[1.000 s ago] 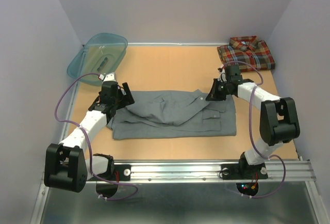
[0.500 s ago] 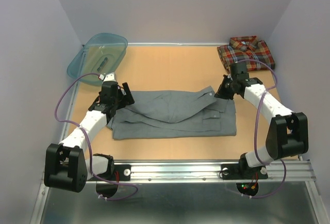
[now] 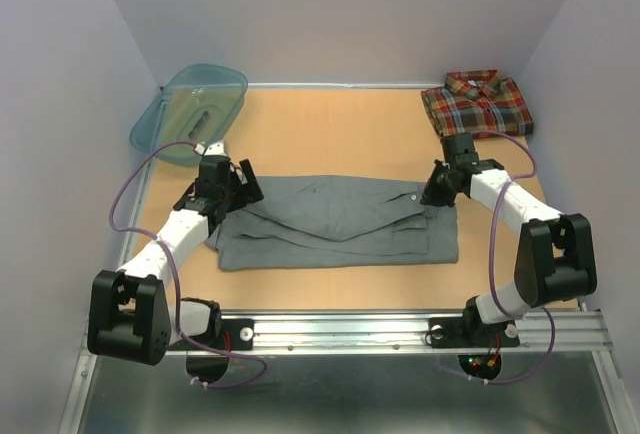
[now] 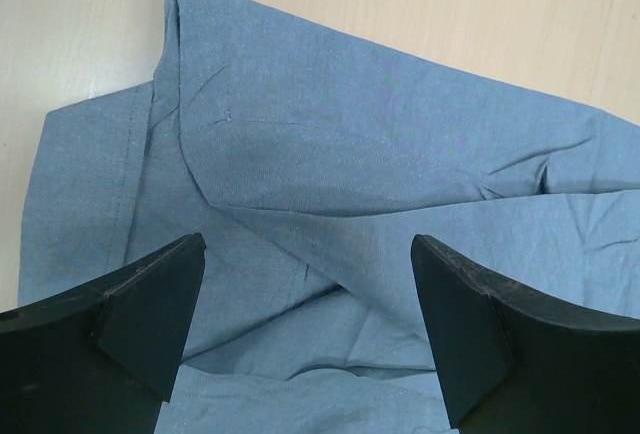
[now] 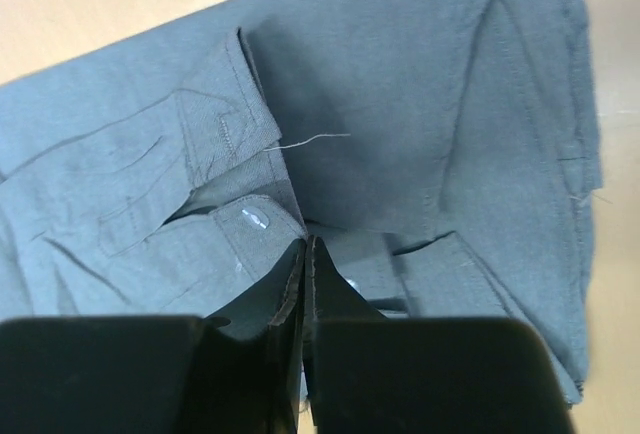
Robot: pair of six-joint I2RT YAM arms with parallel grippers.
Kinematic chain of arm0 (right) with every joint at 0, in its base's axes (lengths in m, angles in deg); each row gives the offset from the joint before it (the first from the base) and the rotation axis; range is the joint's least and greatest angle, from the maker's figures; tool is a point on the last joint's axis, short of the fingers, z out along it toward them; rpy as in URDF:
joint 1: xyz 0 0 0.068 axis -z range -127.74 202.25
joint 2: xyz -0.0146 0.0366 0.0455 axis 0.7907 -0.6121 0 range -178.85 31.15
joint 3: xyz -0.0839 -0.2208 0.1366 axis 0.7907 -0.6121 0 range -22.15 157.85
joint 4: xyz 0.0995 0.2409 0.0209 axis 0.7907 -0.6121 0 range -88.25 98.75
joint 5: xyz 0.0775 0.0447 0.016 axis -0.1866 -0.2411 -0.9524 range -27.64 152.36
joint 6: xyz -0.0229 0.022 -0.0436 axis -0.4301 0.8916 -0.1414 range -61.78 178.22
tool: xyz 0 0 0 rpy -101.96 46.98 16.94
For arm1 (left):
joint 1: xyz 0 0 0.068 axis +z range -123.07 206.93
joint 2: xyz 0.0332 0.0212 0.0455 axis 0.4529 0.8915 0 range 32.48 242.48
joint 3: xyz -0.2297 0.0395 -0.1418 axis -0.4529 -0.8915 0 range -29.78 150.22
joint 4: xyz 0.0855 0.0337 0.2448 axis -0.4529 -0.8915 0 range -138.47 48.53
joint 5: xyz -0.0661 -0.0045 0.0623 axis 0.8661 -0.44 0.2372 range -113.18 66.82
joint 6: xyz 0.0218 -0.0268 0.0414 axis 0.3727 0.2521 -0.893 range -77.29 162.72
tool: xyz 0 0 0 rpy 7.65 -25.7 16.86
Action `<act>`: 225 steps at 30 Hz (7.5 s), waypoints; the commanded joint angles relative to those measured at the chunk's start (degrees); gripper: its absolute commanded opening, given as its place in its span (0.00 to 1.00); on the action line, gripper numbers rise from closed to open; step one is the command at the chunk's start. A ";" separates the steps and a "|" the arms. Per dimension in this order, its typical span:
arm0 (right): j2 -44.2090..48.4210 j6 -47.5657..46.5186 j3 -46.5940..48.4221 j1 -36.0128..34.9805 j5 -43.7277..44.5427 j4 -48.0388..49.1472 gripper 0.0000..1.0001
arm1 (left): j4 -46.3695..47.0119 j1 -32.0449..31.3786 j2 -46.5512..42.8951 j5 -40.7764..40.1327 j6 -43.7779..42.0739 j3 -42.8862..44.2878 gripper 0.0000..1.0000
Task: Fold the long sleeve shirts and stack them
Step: Fold the shirt
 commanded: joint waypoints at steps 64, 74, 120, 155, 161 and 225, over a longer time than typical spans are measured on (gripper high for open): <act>-7.29 -4.67 -8.99 -15.53 -29.86 38.47 0.59 | -0.89 -2.13 3.62 -1.00 15.32 4.09 0.84; 0.02 -20.78 -1.35 -16.93 -12.10 10.87 0.61 | -2.92 -12.94 -1.50 -8.04 20.41 -0.66 0.86; -3.15 -4.97 8.77 -27.15 -9.53 5.23 0.61 | 2.97 -12.95 52.16 -0.39 -1.99 66.76 0.89; -6.66 7.06 -9.95 -22.46 -13.23 22.54 0.39 | 1.22 -17.43 37.35 -7.77 2.41 27.72 0.88; -7.28 9.09 -7.58 -26.69 -10.16 22.81 0.40 | -2.47 -15.32 37.89 -7.60 -1.03 34.49 0.88; 4.15 17.27 -29.11 -25.28 -8.57 18.24 0.31 | -3.36 -24.46 1.93 16.39 21.91 -16.48 0.50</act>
